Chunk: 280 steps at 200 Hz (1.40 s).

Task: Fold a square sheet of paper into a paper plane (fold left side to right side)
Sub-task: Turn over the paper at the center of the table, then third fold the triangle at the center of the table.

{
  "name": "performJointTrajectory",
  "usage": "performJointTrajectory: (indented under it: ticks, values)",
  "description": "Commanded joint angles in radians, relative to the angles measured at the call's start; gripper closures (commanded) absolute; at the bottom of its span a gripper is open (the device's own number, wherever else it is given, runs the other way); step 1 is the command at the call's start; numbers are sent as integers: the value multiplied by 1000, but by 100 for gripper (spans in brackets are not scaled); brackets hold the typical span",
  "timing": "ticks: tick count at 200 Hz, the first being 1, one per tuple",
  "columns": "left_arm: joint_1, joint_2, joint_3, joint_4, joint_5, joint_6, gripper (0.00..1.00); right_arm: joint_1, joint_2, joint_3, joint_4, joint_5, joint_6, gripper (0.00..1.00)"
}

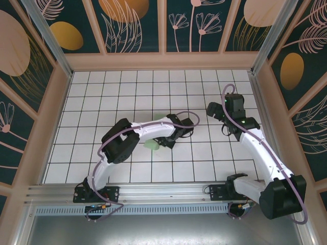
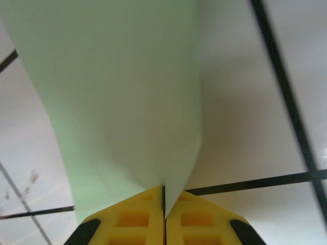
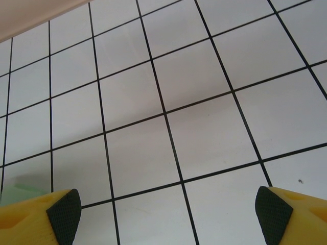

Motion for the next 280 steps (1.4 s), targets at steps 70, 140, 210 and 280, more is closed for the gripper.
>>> performJointTrajectory:
  ticks: [70, 140, 210, 280]
  values:
    - [87, -16, 111, 128, 235, 160, 56, -7, -11, -107, 45, -146, 53, 9]
    - [257, -365, -224, 568, 542, 152, 46, 63, 149, -102, 197, -290, 101, 12]
    - [522, -651, -781, 1095, 759, -32, 43, 226, 506, 68, 456, -437, 152, 30]
    - [539, -613, -870, 1163, 783, -55, 42, 252, 805, 267, 492, -503, 145, 31]
